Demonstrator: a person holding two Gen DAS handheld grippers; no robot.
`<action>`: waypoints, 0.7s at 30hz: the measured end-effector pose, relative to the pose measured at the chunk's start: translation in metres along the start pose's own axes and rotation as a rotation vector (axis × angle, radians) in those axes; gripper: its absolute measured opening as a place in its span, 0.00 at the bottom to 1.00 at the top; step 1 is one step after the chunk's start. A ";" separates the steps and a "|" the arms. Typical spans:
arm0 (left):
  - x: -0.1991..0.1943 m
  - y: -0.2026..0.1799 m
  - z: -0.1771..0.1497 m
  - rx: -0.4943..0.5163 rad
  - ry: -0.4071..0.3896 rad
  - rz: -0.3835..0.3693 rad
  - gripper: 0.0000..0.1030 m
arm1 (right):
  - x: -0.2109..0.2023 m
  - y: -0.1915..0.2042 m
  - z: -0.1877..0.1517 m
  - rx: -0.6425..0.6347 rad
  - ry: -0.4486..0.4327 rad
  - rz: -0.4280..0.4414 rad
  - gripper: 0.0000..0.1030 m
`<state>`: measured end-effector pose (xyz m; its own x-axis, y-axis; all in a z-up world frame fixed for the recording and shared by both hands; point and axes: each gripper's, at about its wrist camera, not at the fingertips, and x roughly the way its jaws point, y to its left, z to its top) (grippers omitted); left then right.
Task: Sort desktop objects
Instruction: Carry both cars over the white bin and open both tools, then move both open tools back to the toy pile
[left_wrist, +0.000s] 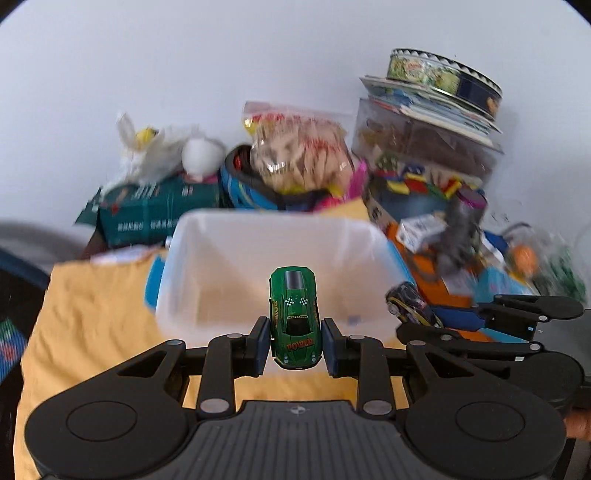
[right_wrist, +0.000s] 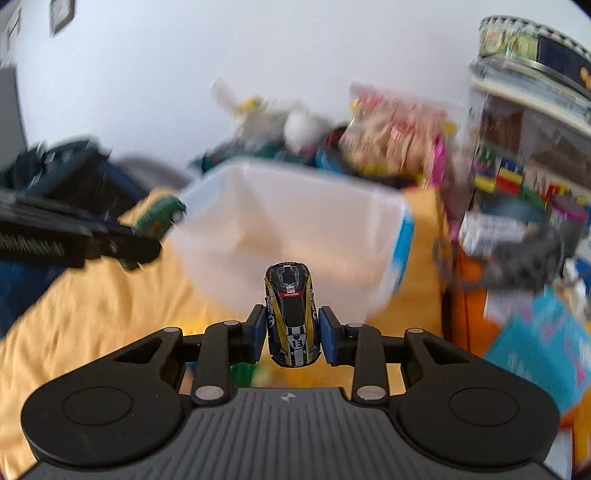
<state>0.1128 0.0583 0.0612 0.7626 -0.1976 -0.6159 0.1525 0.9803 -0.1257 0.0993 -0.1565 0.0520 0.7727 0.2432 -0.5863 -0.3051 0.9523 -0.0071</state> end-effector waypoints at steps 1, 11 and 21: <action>0.009 -0.001 0.006 0.016 -0.004 0.006 0.32 | 0.007 -0.001 0.007 -0.002 -0.006 -0.017 0.33; 0.083 0.013 0.016 0.052 0.094 0.099 0.33 | 0.075 -0.008 0.015 0.021 0.057 -0.113 0.34; 0.009 0.015 -0.011 0.032 -0.002 0.035 0.46 | 0.035 -0.014 0.004 0.093 0.000 -0.088 0.39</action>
<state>0.1153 0.0716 0.0452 0.7689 -0.1630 -0.6182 0.1452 0.9862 -0.0793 0.1329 -0.1605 0.0347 0.7941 0.1583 -0.5868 -0.1833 0.9829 0.0170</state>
